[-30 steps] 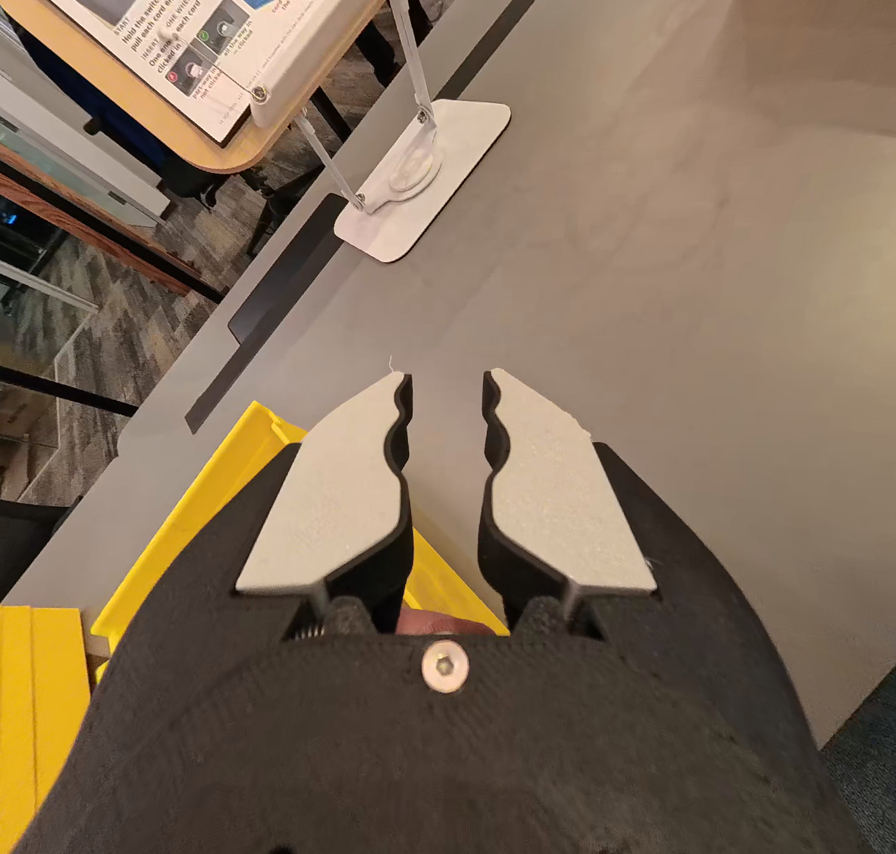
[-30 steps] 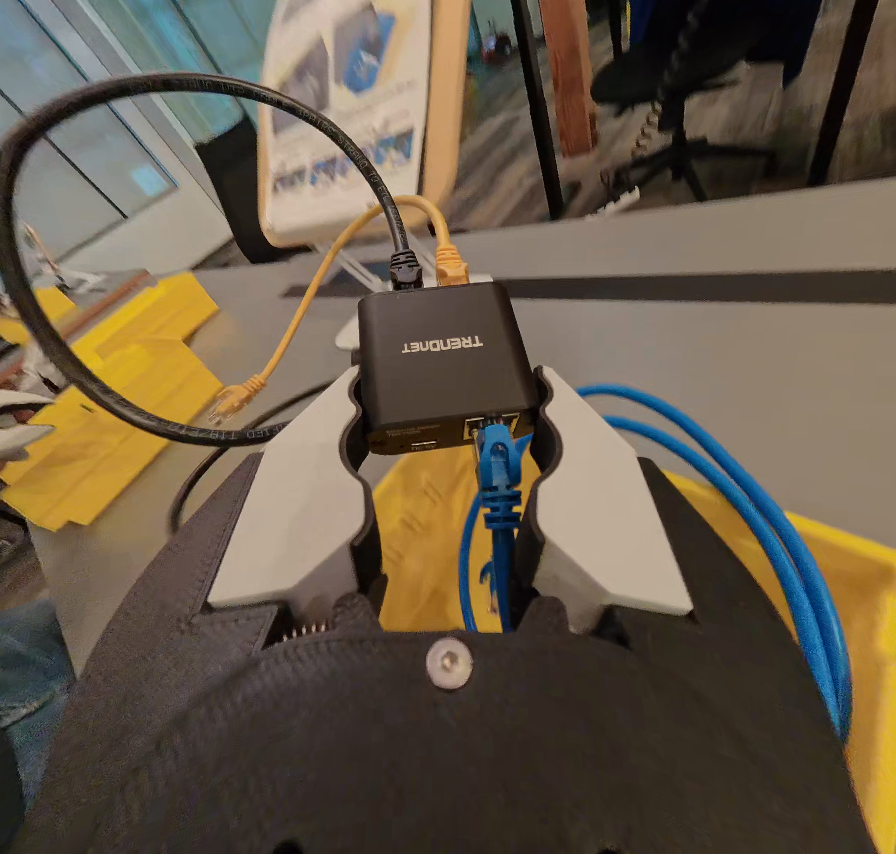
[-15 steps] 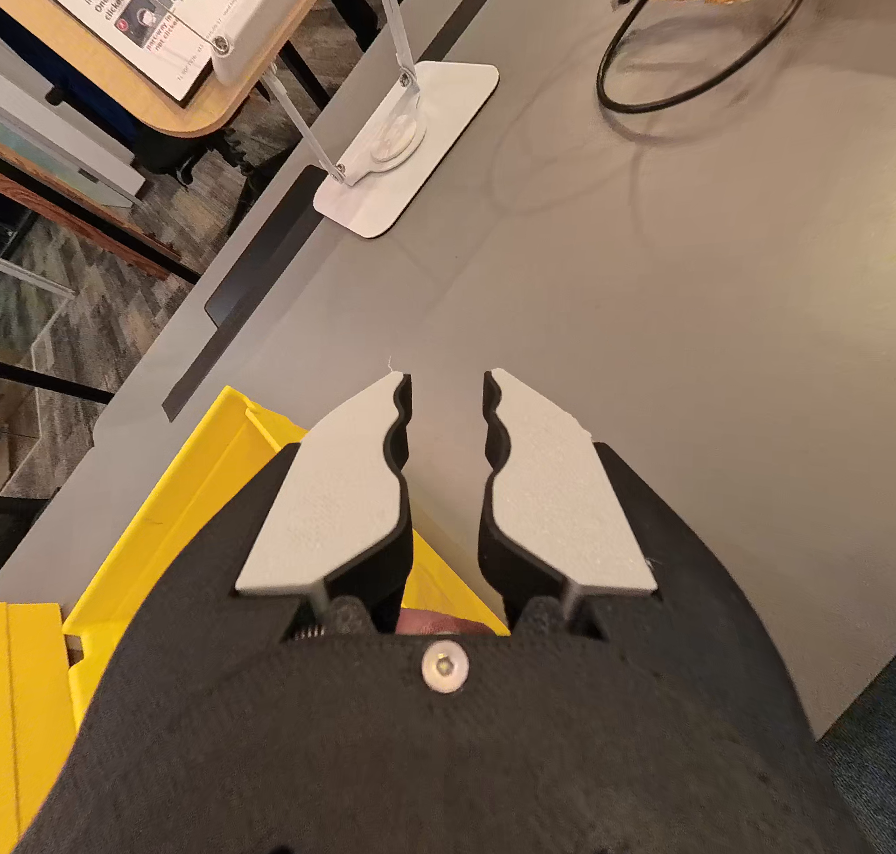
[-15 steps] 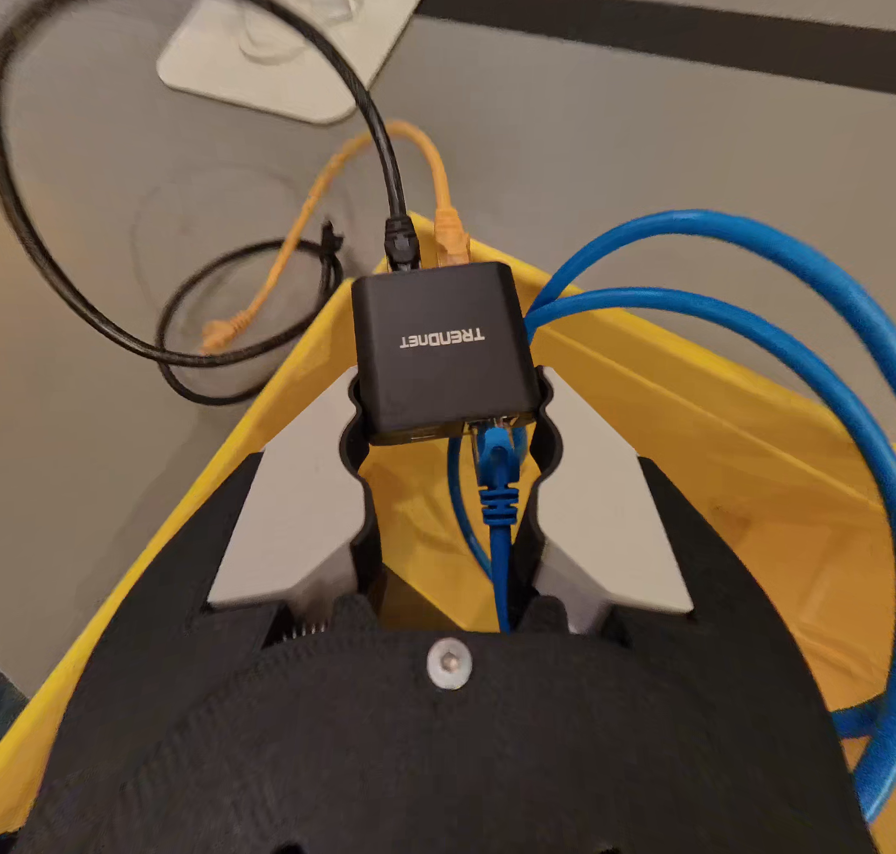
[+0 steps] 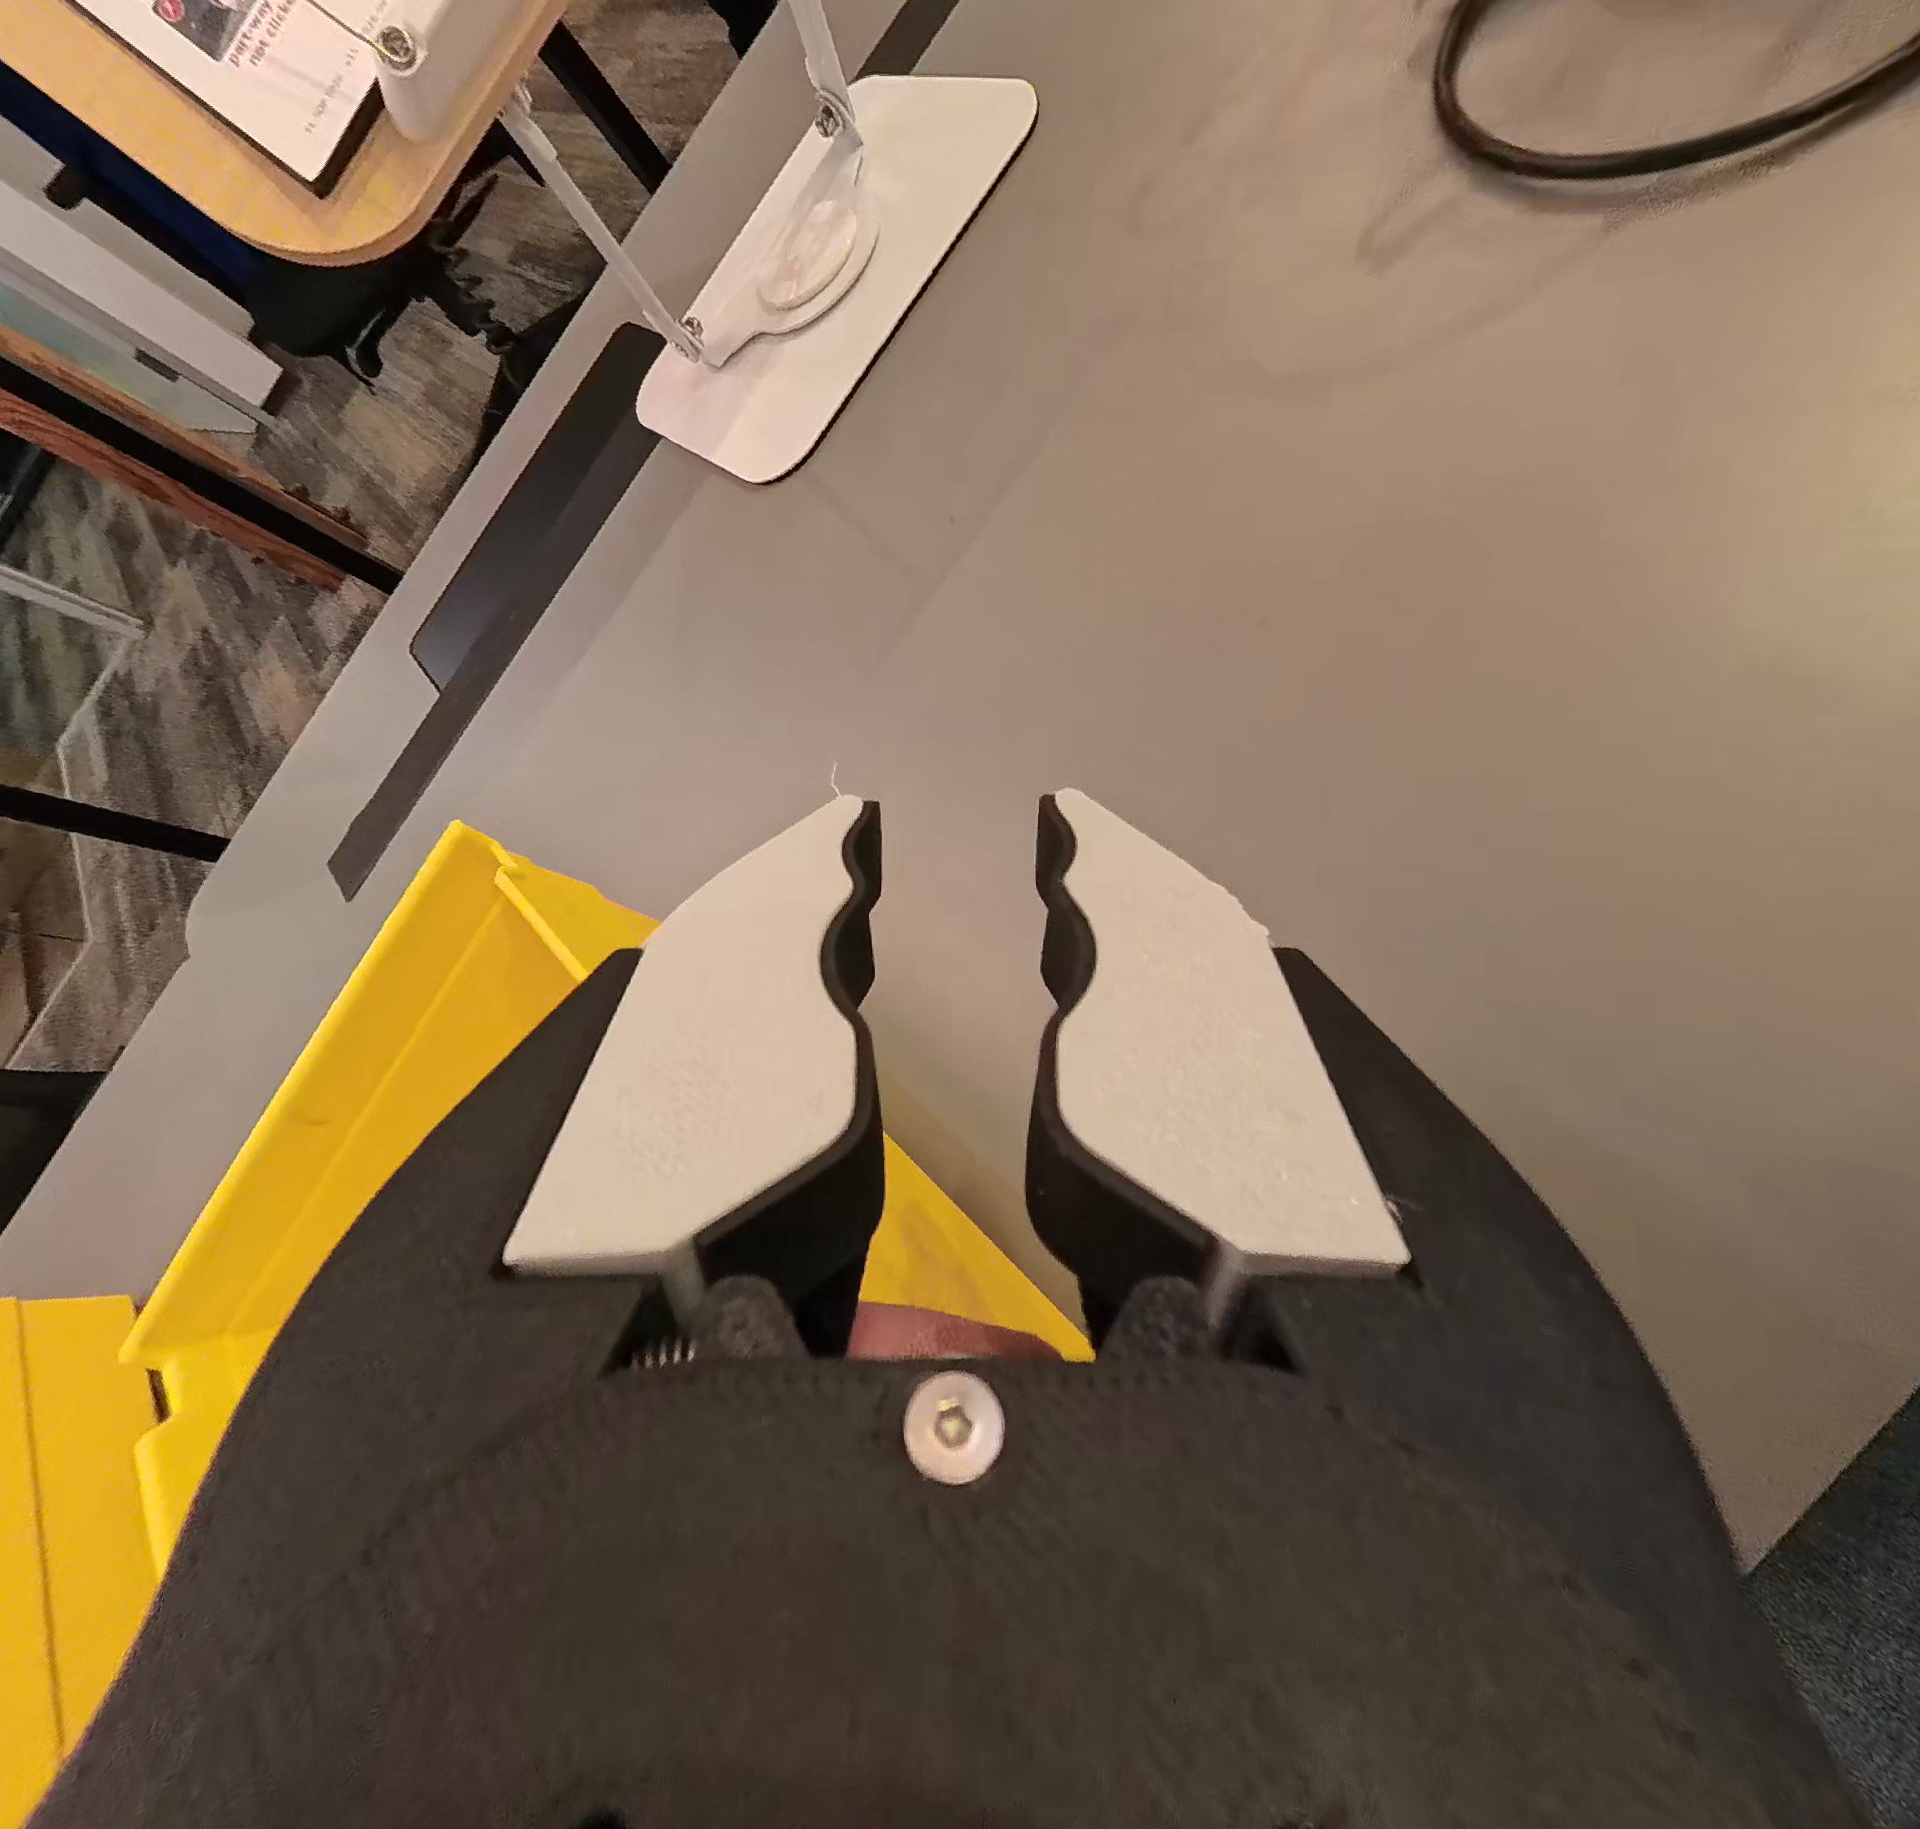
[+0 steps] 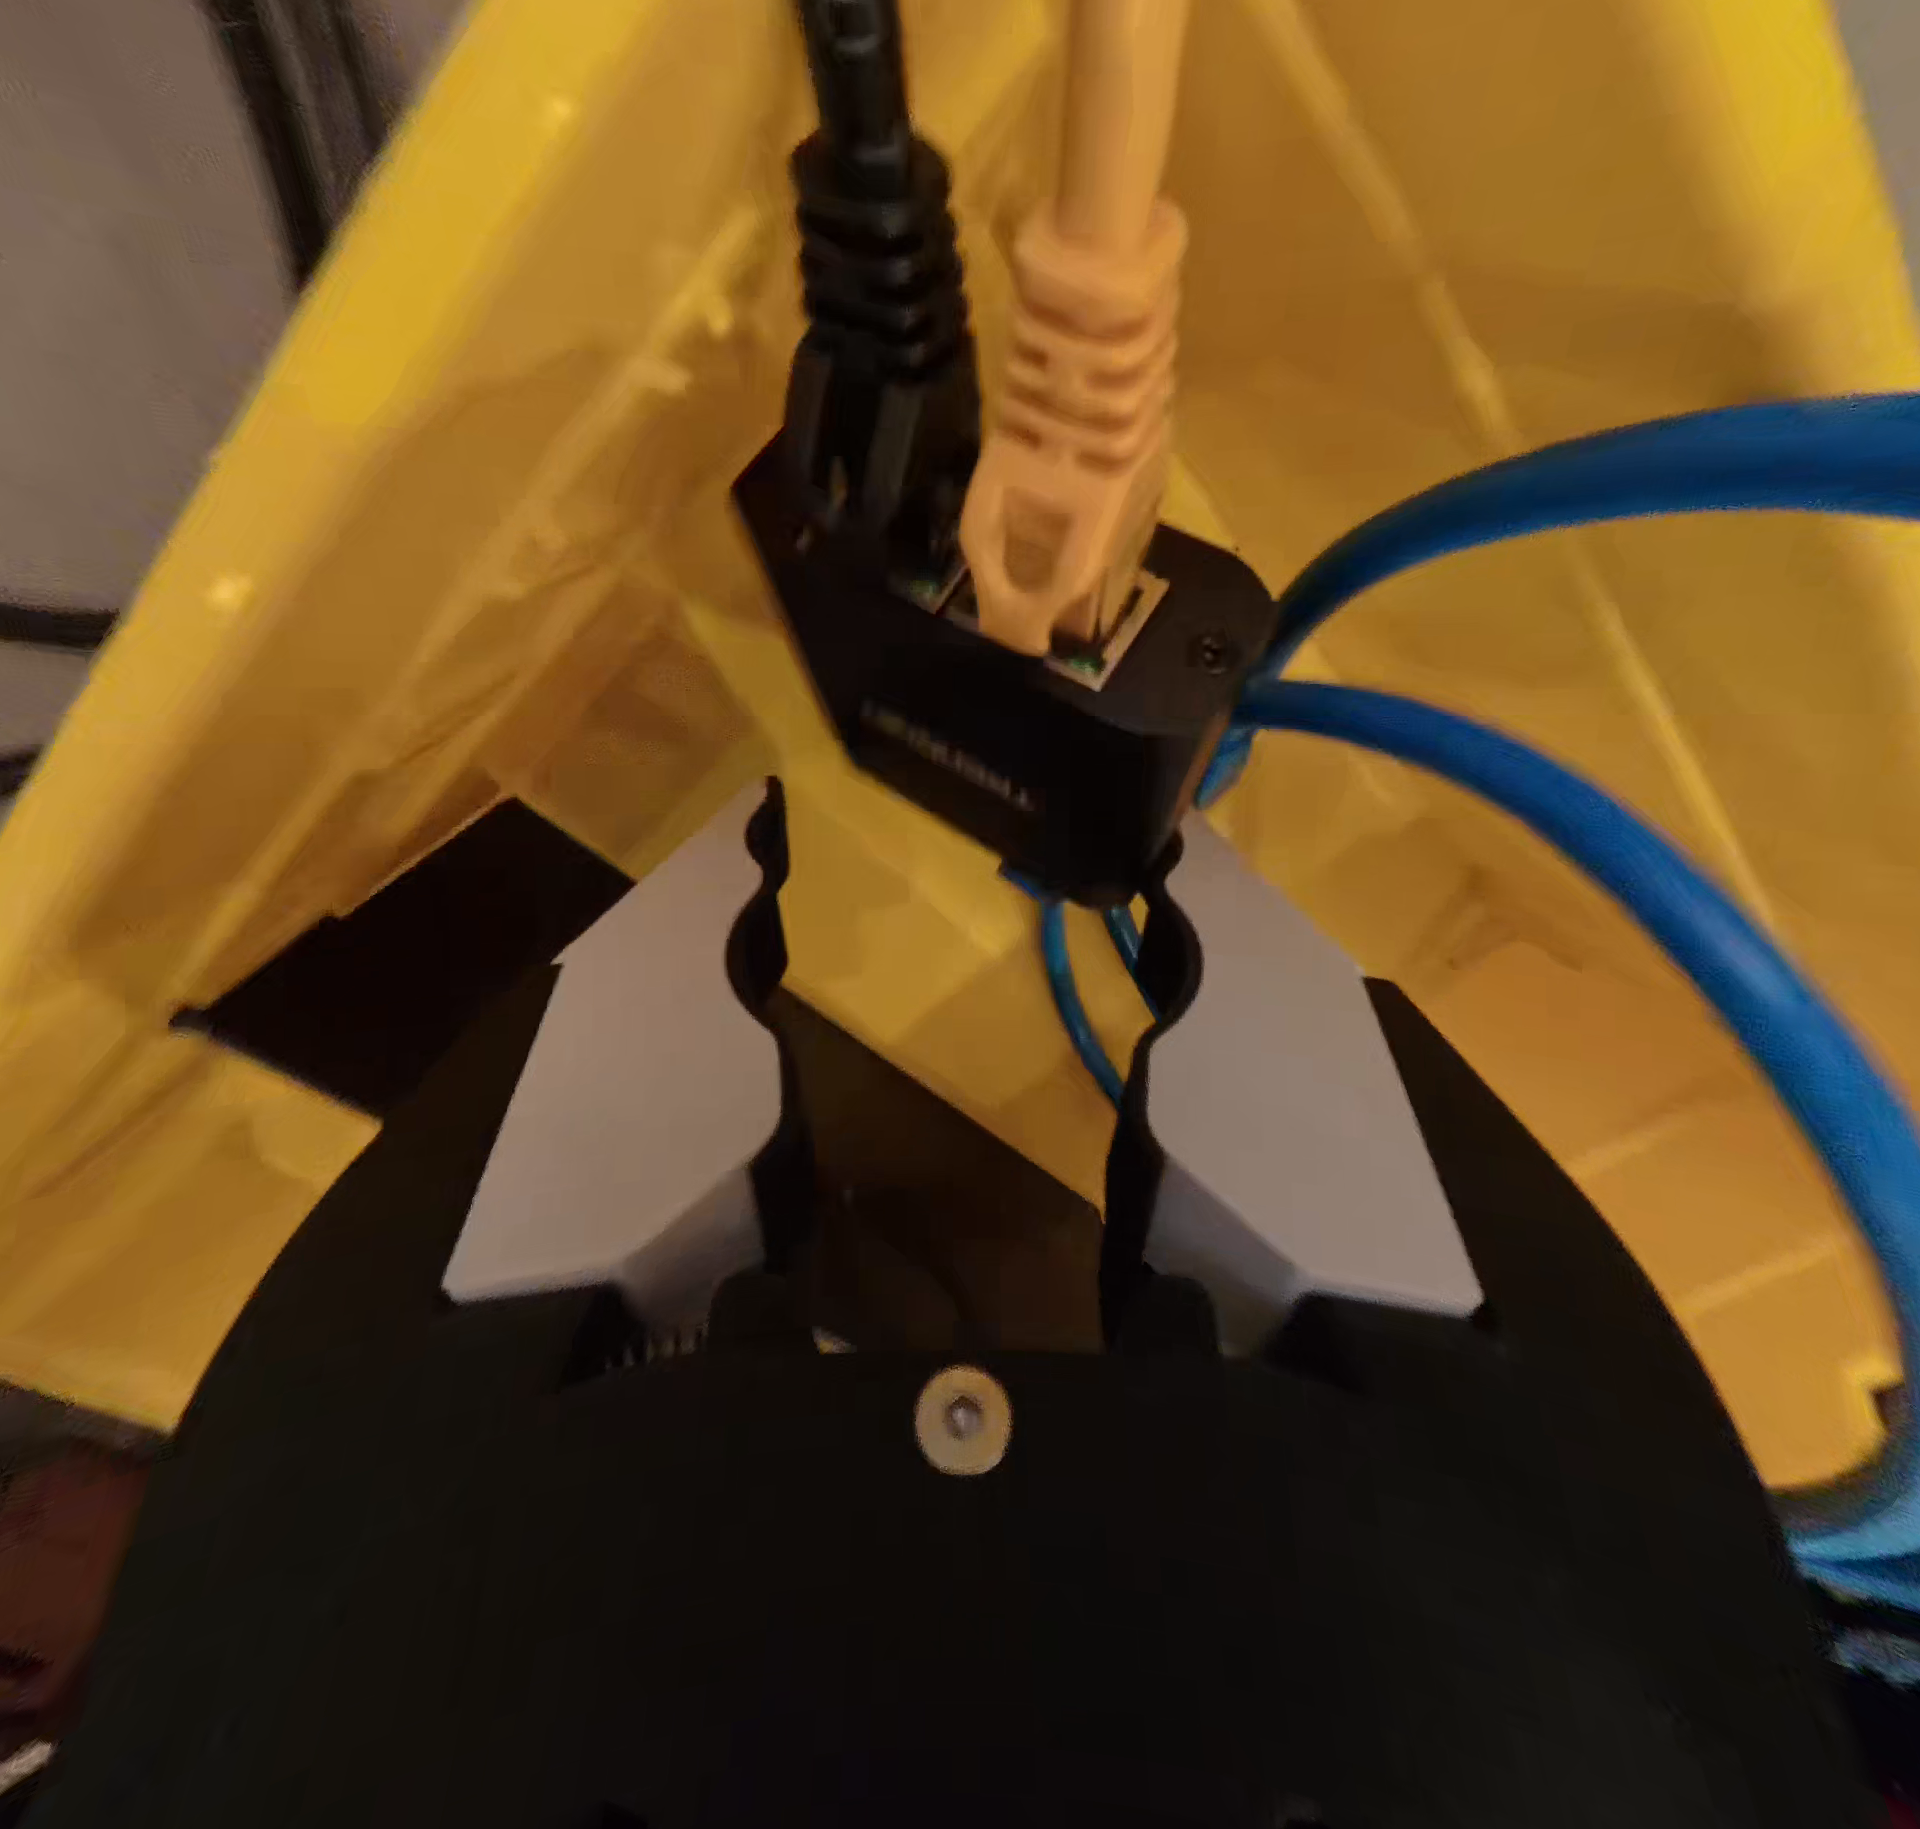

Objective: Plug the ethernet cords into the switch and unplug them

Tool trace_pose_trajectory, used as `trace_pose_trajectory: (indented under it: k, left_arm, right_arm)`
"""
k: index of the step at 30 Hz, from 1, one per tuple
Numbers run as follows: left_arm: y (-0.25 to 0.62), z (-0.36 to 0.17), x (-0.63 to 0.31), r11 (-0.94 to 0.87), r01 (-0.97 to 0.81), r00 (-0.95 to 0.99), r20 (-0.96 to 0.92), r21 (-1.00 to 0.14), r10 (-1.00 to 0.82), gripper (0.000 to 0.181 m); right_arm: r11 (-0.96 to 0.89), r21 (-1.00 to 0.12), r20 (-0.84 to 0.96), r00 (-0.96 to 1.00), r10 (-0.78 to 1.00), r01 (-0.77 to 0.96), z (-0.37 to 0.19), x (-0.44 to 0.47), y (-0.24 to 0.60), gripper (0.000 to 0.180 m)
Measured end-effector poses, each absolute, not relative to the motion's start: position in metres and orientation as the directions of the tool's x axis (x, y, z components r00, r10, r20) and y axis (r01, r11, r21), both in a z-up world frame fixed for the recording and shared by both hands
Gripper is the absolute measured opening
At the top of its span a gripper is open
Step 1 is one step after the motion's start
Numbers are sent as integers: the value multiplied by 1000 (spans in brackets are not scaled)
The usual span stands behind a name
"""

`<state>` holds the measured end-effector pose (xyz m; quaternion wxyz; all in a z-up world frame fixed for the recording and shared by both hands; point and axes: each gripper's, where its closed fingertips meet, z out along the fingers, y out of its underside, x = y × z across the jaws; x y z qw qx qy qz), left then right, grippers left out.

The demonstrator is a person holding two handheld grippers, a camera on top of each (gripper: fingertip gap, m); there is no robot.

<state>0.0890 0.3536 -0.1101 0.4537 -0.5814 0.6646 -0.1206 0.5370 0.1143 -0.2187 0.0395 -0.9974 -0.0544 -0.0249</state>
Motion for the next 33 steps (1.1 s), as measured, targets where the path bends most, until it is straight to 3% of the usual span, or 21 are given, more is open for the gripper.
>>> trace_pose_trajectory:
  k: [5, 7, 9, 11, 14, 18, 20, 27, 30, 33]
  left_arm:
    - [356, -107, 89, 303, -666, 92, -478, -682, -873, 28]
    - [356, -104, 90, 305, -659, 96, -478, -688, -873, 28]
    - [354, -101, 92, 311, -653, 94, -482, -690, -871, 28]
    - [352, -101, 93, 320, -654, 89, -490, -686, -867, 28]
    - [351, -103, 92, 340, -662, 79, -513, -668, -855, 28]
    - [350, -103, 90, 355, -664, 72, -529, -658, -846, 28]
    - [351, -102, 89, 355, -661, 74, -529, -661, -846, 28]
    - [356, -104, 88, 341, -661, 85, -518, -669, -851, 28]
    - [356, -104, 88, 342, -663, 85, -521, -666, -849, 28]
    - [356, -104, 89, 343, -665, 85, -524, -664, -848, 28]
  right_arm:
    - [-970, -42, 128, 964, 232, 239, -170, 535, 102, 73]
    - [-942, -130, 158, 945, 288, 309, -140, 529, 116, 73]
    - [-866, -321, 172, 923, 345, 383, -108, 511, 153, 72]
    - [-772, -442, 231, 889, 395, 457, -87, 498, 190, 71]
    - [-760, -384, 270, 850, 451, 525, -101, 498, 220, 68]
    - [-760, -314, 279, 820, 499, 569, -122, 498, 239, 14]
    - [-741, -340, 313, 813, 492, 579, -117, 498, 245, 3]
    - [-572, -695, 289, 898, 331, 435, -46, 484, 257, 1]
    - [-418, -871, 182, 960, 214, 258, 7, 489, 253, 1]
    - [-266, -963, 18, 995, 95, 43, 42, 512, 236, 1]
